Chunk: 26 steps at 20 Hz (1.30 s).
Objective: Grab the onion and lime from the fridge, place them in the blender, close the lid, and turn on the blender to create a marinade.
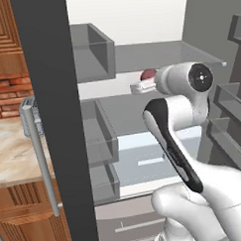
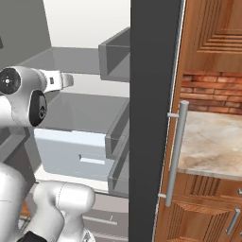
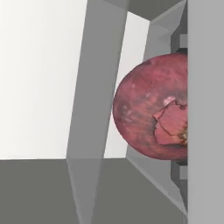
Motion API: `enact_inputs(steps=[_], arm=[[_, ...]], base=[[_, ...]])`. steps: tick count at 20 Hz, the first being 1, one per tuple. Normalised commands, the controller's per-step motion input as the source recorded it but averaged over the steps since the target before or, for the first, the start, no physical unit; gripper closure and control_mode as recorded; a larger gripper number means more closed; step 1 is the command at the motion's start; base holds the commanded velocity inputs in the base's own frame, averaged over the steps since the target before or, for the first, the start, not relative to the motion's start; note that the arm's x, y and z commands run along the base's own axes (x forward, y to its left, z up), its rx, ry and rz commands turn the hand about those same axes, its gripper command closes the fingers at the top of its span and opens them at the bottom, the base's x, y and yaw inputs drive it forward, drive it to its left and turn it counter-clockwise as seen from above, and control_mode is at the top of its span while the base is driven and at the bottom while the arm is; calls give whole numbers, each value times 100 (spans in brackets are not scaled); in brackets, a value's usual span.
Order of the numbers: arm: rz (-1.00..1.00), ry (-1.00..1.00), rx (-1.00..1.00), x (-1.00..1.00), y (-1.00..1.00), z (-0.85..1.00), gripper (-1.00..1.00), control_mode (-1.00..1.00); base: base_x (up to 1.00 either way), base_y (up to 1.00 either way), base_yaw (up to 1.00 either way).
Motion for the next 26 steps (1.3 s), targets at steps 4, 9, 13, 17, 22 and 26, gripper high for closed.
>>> enact_inputs(steps=[4, 9, 13, 17, 22, 26], arm=[[-6, 0, 0, -100, -8, -61, 100, -100], [-5, 14, 0, -59, -3, -54, 100, -100], [1, 7, 0, 0, 0, -27, 100, -100], [-5, 16, 4, -56, -21, -32, 100, -100], [-7, 14, 4, -94, -20, -38, 100, -100], [-9, 26, 2, -61, 0, -54, 100, -100]], base=[[0, 0, 0], [0, 0, 0], [0, 0, 0], [0, 0, 0], [0, 0, 0], [0, 0, 0]])
